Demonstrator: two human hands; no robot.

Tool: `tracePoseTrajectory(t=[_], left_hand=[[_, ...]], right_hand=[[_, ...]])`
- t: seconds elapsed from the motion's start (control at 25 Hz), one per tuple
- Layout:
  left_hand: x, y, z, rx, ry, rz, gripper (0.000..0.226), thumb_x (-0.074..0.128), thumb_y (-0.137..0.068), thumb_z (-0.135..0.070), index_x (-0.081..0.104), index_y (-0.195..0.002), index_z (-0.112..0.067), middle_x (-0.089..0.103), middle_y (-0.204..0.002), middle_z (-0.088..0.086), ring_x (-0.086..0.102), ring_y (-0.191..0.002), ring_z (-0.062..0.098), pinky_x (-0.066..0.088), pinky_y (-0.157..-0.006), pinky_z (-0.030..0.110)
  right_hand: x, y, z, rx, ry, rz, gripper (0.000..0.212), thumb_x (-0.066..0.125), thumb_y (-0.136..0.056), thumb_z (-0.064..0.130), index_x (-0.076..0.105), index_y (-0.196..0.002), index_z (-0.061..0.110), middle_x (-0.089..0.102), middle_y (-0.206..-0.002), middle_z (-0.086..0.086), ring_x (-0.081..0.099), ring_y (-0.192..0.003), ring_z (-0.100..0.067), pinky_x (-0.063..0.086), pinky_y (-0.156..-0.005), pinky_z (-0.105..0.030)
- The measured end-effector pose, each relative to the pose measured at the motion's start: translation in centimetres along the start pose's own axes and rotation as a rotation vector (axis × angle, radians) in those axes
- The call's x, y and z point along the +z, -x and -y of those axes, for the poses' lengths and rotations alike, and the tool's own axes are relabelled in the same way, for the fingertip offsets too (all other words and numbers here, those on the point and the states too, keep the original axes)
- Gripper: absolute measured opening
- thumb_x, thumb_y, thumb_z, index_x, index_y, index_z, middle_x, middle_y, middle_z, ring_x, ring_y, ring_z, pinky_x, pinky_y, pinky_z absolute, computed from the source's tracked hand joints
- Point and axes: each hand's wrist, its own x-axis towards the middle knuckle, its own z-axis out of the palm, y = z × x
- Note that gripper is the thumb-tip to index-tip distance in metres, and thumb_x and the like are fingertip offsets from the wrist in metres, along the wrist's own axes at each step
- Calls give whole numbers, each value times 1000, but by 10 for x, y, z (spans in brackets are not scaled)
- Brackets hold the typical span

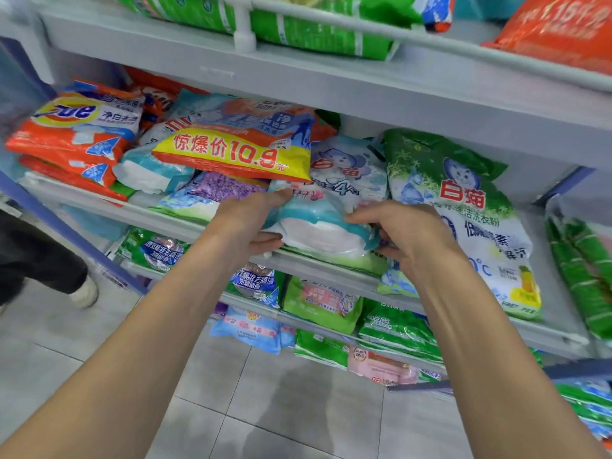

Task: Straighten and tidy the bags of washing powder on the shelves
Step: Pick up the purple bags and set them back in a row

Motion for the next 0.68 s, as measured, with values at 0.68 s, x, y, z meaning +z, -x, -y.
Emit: tracePoseTrajectory(t=[0.68], left_hand=[[-46,82,76,-115,44,468,42,80,-62,-8,80,-104,-13,77,-106,20,77,-86,34,63,-69,46]], right_hand=[[-18,72,-86,204,-312,426,51,84,-70,1,73,-118,9,76,-111,-17,73,-103,-38,55,-94,-60]])
